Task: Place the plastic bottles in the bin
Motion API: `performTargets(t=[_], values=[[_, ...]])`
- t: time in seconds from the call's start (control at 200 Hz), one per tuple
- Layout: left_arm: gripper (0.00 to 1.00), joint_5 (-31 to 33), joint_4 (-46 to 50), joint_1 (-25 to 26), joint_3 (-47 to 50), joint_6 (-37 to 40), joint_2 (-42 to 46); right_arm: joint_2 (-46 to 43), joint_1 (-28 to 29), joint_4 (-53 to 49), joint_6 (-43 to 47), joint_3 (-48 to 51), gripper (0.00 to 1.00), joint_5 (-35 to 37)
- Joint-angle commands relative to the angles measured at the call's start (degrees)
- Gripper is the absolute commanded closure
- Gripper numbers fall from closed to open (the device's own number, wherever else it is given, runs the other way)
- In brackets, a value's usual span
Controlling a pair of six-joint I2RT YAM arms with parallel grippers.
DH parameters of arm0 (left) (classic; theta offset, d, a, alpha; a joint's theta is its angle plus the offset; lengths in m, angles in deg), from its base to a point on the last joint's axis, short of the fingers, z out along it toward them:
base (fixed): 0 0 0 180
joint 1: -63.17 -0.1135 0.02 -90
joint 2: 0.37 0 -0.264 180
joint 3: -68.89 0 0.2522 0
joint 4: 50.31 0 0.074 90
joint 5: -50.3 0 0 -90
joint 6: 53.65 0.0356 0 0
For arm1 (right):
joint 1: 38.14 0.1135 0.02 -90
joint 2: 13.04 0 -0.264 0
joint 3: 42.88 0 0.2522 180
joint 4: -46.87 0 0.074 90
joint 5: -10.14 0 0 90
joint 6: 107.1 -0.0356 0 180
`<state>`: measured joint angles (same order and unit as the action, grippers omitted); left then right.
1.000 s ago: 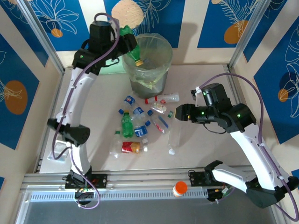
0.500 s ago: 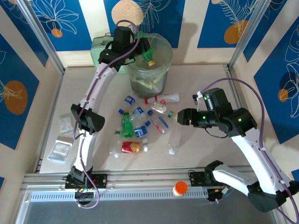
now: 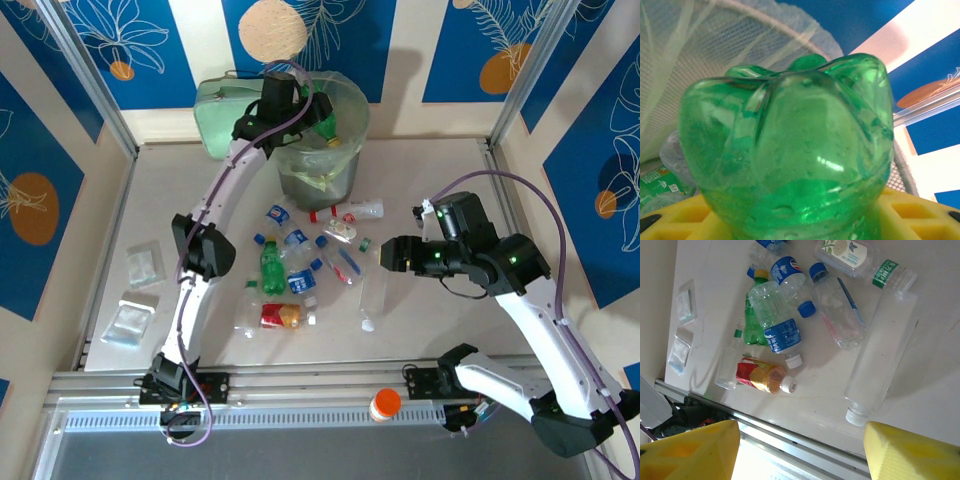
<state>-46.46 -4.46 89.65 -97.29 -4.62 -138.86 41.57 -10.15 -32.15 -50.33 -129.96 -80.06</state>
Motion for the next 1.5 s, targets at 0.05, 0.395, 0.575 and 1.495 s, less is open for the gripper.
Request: performTargets(t=[0.05, 0.395, 0.575, 1.495], values=[[0.38, -1.5, -2.1, 1.4, -2.1, -1.2, -2.9, -0.9, -0.4, -1.3, 0.9, 0.7, 0.34, 0.3], [0.14, 0.0, -1.4, 1.6, -2.1, -0.9, -2.9, -0.6, -0.6, -0.8, 2.0, 0.4, 0.34, 0.9], [0.11, 0.6, -1.7, 1.0, -2.1, -0.3, -0.4, -0.2, -0.8, -0.7, 2.8, -1.0, 0.34, 1.3], [0.27, 12.1, 12.4, 6.7, 40.1, 6.9, 46.0, 2.9, 3.5, 2.9, 2.7, -1.8, 0.36, 1.1]])
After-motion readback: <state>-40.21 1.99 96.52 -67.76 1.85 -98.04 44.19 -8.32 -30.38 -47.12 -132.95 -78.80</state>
